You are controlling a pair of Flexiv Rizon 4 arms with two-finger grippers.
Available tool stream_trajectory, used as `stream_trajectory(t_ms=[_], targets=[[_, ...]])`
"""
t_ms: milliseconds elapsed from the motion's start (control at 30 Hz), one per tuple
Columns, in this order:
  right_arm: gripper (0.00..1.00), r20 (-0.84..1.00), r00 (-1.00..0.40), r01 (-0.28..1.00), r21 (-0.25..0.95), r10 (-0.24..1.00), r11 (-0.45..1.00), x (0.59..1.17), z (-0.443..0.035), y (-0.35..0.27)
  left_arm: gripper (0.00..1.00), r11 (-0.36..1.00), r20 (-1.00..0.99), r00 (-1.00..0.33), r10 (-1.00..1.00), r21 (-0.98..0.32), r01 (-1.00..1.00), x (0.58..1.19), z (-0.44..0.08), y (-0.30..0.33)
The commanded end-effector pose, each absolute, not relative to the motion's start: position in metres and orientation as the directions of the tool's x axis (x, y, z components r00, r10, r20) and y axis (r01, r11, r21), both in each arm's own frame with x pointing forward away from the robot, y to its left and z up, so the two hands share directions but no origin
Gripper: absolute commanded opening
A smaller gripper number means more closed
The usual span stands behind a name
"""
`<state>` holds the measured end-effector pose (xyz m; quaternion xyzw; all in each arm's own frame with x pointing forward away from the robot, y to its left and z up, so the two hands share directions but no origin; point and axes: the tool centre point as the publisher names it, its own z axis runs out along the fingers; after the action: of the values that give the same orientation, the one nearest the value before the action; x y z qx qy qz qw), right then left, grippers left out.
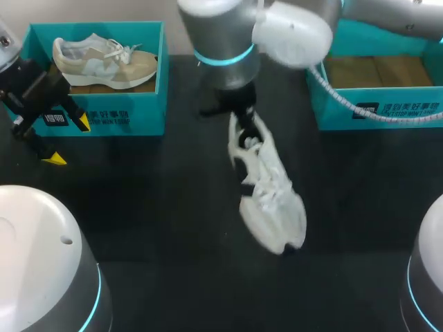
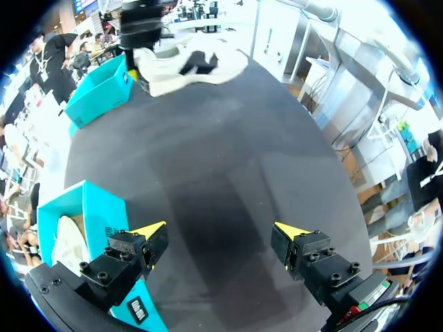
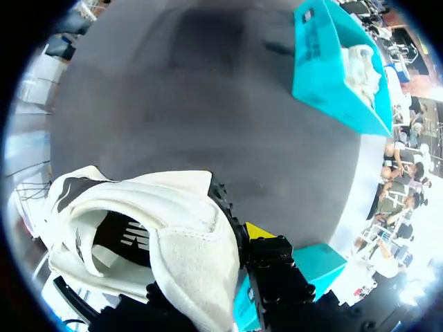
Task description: Take the shoe out of the shoebox, open the shoe tongue, remove and reinsert the insole, then place the shoe into the shoebox
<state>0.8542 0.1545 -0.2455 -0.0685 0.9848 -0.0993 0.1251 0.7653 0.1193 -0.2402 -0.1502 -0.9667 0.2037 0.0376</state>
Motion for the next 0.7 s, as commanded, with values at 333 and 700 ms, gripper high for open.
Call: stream_trajectory(t_ms=[333,700], targets=[[0.00,-0.240,-0.963,-0.061,-0.250,-0.123,0.966,0.913,-0.179,0.065,1.00,0.872,0.011,-0.952,0.306,-0.404,0.276,0.764,-0.240,0.120],[0.00,-0.240,-0.963,-0.061,-0.250,-0.123,0.966,0.913,-0.179,0.065,1.00,0.872,0.011,-0.952,0.306,-0.404,0.276,0.764,-0.240,0.120]])
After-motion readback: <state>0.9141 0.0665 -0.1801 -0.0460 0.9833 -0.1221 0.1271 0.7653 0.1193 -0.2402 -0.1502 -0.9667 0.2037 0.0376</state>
